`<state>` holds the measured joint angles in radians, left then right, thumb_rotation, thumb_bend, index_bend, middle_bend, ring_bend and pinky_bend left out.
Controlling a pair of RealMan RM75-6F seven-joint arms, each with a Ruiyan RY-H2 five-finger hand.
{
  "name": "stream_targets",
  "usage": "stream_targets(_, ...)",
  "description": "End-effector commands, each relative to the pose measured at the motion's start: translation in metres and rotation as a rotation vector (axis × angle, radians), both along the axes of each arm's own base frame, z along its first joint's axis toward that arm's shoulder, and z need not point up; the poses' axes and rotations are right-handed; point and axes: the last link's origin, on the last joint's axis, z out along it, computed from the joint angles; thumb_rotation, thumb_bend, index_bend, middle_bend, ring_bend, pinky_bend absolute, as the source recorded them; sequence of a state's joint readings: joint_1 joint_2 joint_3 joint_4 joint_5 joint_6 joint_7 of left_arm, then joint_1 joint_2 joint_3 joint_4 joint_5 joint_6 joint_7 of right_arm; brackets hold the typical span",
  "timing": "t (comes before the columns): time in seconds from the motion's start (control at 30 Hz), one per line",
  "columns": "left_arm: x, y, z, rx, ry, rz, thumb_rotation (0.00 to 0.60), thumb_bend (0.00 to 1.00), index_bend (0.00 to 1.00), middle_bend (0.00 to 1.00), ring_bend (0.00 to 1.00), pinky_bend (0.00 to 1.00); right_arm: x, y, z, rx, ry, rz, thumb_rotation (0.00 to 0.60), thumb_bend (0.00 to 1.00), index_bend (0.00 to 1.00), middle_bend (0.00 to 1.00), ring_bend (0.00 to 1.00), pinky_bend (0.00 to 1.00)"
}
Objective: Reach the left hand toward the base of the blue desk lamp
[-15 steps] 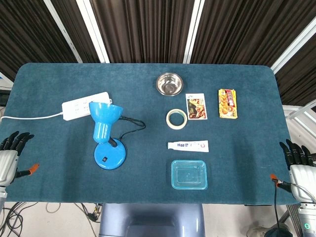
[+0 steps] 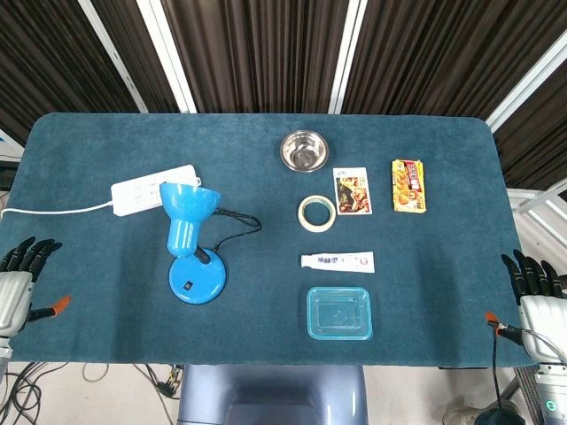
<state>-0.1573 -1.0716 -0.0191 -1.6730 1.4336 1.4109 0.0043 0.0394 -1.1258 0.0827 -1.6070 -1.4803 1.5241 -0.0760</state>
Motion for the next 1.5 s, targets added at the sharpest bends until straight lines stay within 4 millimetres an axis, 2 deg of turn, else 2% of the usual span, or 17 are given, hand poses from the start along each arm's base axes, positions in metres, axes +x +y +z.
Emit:
stream_targets(0.03, -0.001, 0.001, 0.0, 0.0, 0.001, 0.003, 0.6, 0.17, 0.13, 0.11, 0.03, 0.12, 0.0, 0.0, 0.0, 0.0, 0.0, -0.003, 0.6, 0.26, 0.03, 0.05, 0.05, 0.0)
stream_targets(0.33, -0.002, 0.003, -0.002, -0.003, 0.013, 0.014, 0.6, 0.17, 0.12, 0.12, 0.04, 0.12, -0.001, 0.0, 0.0, 0.0, 0.002, -0.006, 0.6, 0.26, 0.03, 0.05, 0.05, 0.0)
stream_targets(0.4, -0.001, 0.004, -0.003, -0.007, 0.016, 0.007, 0.6, 0.18, 0.12, 0.16, 0.12, 0.23, -0.001, 0.0, 0.0, -0.002, 0.0, -0.009, 0.6, 0.26, 0.03, 0.05, 0.05, 0.0)
stream_targets(0.47, 0.0, 0.005, -0.004, -0.01, 0.024, -0.009, 0.6, 0.23, 0.12, 0.28, 0.29, 0.44, -0.001, 0.0, 0.0, -0.004, -0.001, -0.01, 0.6, 0.26, 0.03, 0.05, 0.05, 0.0)
stream_targets(0.53, 0.005, 0.008, -0.01, -0.029, 0.013, -0.05, 0.6, 0.29, 0.13, 0.38, 0.38, 0.56, -0.001, -0.001, 0.0, -0.006, -0.001, -0.011, 0.6, 0.26, 0.03, 0.05, 0.05, 0.0)
stream_targets(0.63, 0.01, 0.011, -0.021, -0.078, -0.025, -0.101, 0.6, 0.41, 0.14, 0.5, 0.49, 0.68, -0.001, 0.0, 0.0, -0.011, 0.004, -0.012, 0.6, 0.26, 0.03, 0.05, 0.05, 0.0)
stream_targets(0.7, 0.011, 0.012, -0.031, -0.115, -0.029, -0.114, 0.6, 0.45, 0.14, 0.55, 0.54, 0.71, 0.0, 0.0, 0.0, -0.016, 0.006, -0.012, 0.6, 0.26, 0.03, 0.05, 0.05, 0.0)
stream_targets(0.87, 0.016, 0.016, -0.06, -0.242, -0.009, -0.128, 0.6, 0.51, 0.17, 0.68, 0.65, 0.78, -0.001, 0.0, 0.0, -0.019, 0.007, -0.019, 0.6, 0.26, 0.03, 0.05, 0.05, 0.0)
stream_targets(0.97, 0.02, 0.017, -0.078, -0.326, -0.006, -0.132, 0.6, 0.52, 0.17, 0.72, 0.67, 0.8, -0.001, 0.0, 0.0, -0.024, 0.009, -0.02, 0.6, 0.26, 0.03, 0.05, 0.05, 0.0)
stream_targets(1.3, 0.033, 0.019, -0.116, -0.506, 0.051, -0.162, 0.6, 0.55, 0.16, 0.74, 0.7, 0.81, -0.002, 0.0, 0.001, -0.028, 0.011, -0.028, 0.6, 0.26, 0.03, 0.05, 0.05, 0.0)
stream_targets(1.5, 0.037, 0.019, -0.13, -0.553, 0.059, -0.166, 0.6, 0.55, 0.16, 0.74, 0.7, 0.81, -0.002, 0.0, 0.001, -0.029, 0.012, -0.03, 0.6, 0.26, 0.03, 0.05, 0.05, 0.0)
